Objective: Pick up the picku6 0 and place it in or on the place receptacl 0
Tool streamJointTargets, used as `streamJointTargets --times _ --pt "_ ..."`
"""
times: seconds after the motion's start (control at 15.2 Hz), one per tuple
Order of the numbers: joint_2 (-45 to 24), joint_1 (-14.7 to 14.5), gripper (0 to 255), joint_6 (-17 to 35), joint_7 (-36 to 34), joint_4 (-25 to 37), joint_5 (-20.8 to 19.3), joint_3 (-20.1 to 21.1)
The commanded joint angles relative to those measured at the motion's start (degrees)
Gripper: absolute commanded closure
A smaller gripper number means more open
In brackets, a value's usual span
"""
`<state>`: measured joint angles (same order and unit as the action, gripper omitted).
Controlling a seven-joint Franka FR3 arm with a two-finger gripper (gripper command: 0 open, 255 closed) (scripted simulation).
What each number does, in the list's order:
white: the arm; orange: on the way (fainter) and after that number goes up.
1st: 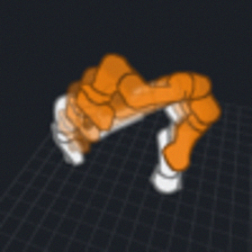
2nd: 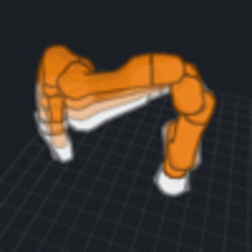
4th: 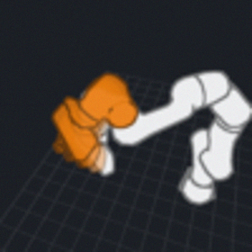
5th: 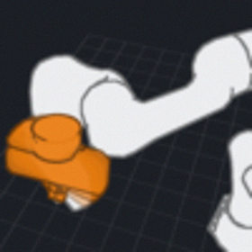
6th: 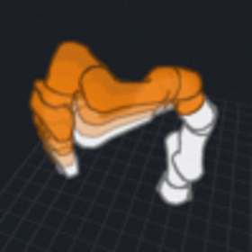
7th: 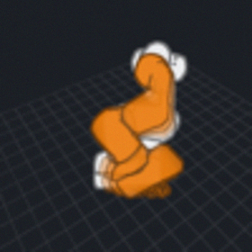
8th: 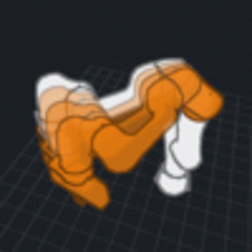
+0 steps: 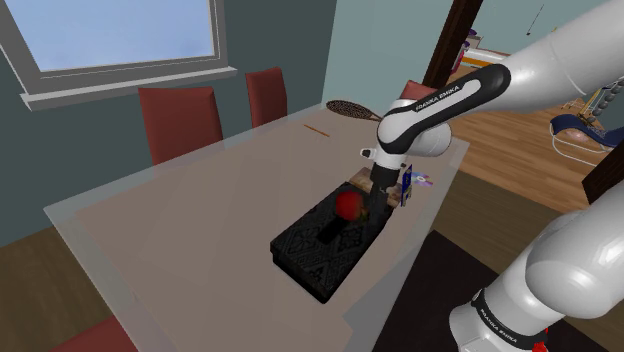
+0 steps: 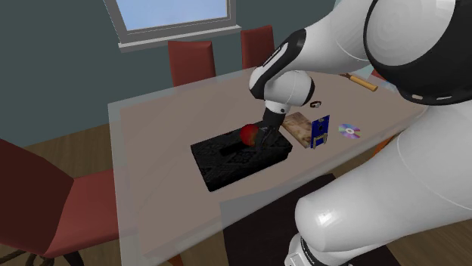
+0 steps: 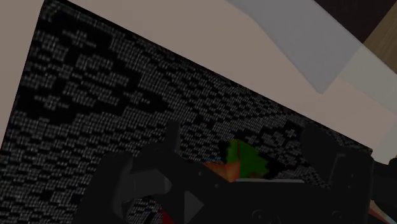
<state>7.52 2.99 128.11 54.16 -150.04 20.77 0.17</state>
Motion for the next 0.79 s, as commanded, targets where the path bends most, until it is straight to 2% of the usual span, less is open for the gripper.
streamJointTargets --times 0.0,0.4,0.46,0.73 --pt "-0.46 -0.17 0 0.78 0.14 -0.3 0.33 0.14" --pt "-0.46 -0.17 0 0.77 0.14 -0.29 0.33 0.14" --pt "-0.46 -0.17 255 0.77 0.14 -0.29 0.33 0.14" --pt "-0.46 -0.17 255 0.77 0.14 -0.29 0.33 0.14"
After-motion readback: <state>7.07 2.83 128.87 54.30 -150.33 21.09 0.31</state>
